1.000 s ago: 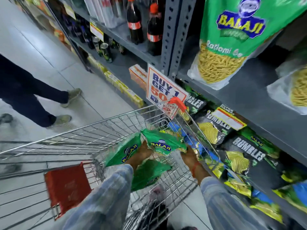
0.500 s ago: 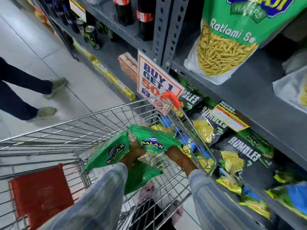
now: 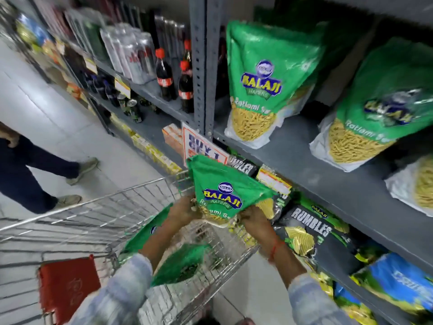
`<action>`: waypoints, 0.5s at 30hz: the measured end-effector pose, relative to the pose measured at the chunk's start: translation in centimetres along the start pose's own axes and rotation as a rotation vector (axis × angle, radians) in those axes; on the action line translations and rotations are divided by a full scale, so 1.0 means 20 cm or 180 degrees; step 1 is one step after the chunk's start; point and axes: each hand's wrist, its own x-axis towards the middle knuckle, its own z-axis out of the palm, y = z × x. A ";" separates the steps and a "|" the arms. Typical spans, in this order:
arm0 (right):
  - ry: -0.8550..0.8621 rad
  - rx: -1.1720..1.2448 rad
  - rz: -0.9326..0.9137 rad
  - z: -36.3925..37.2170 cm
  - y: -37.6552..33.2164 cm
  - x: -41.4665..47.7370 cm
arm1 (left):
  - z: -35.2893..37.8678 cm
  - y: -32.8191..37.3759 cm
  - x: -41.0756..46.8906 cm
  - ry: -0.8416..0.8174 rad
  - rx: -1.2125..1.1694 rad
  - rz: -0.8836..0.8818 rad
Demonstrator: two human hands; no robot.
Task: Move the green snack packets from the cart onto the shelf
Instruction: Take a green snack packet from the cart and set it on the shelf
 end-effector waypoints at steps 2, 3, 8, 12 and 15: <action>0.0346 -0.0207 -0.0291 -0.10 -0.07 -0.04 | -0.06 0.12 -0.05 0.0030 0.0047 0.0276; 0.0494 -0.0059 -0.0414 -0.16 -0.13 -0.09 | -0.08 0.19 -0.07 0.0038 0.0093 0.0399; 0.1219 0.0192 -0.0806 -0.51 -0.30 -0.19 | -0.12 0.61 -0.14 0.0059 0.0099 0.1114; 0.1779 0.0312 -0.0758 -0.76 -0.34 -0.21 | 0.01 0.89 -0.07 -0.0007 0.0062 0.1431; 0.2090 0.0515 -0.0665 -0.92 -0.32 -0.20 | 0.15 1.07 -0.03 -0.0047 -0.0031 0.1508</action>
